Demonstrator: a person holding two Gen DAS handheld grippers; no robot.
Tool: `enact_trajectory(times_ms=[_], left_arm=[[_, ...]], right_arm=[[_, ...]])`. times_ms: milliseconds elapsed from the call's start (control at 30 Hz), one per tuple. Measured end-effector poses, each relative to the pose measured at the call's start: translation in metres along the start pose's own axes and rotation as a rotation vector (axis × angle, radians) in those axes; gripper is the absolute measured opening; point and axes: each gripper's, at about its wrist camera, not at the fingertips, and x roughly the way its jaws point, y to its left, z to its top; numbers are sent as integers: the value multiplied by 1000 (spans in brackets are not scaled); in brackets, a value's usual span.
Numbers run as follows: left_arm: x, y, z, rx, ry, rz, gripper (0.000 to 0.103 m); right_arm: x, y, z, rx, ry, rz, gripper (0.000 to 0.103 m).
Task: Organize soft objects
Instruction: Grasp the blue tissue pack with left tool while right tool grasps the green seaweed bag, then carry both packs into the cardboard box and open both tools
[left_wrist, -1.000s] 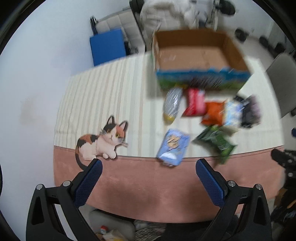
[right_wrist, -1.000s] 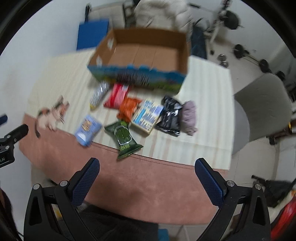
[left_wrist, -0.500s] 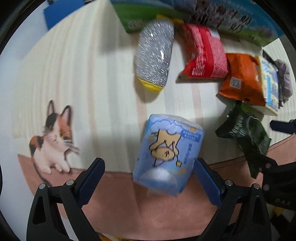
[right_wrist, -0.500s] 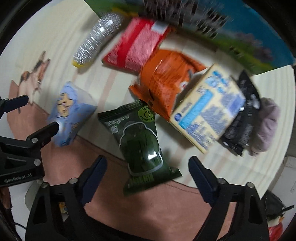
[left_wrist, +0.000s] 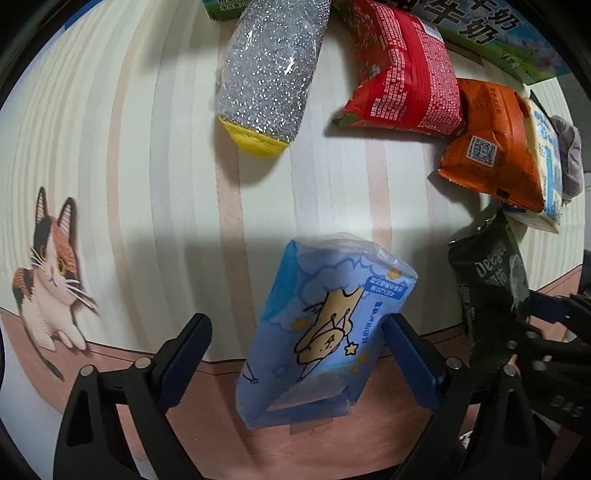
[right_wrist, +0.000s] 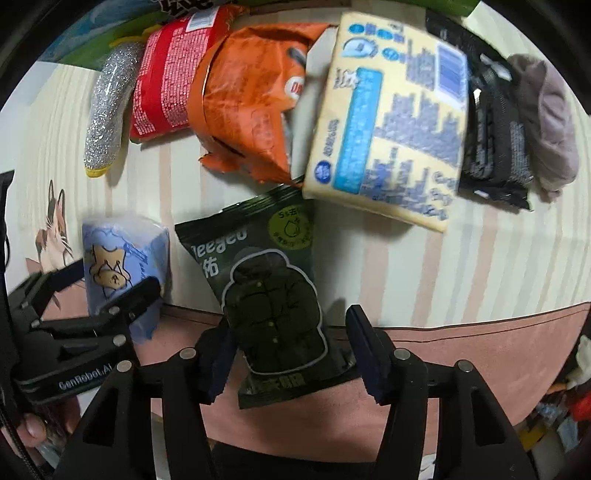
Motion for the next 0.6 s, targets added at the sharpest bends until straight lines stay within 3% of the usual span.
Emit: enact_trajectory(times_ms=[267,333,400,500,600], left_arm=[[2,0,-19,42,-17,-71,91],[5,1,-17,40,-16,-73,80],[10,2,-16,37,-1,-82,53],[-2,3,-6,23,-11,-94,42],[-11,9,-15,-25,-35,-115,40]], right_arm=[[31,9,-10,-7,-4,-59,59],[38,10,-16,-5,-2,-67,51],[40,13,-22,-5,-6,-71,46],[47,22,-37,4,-28,-70,39],[33,24,-49,14,-53,-65,37]])
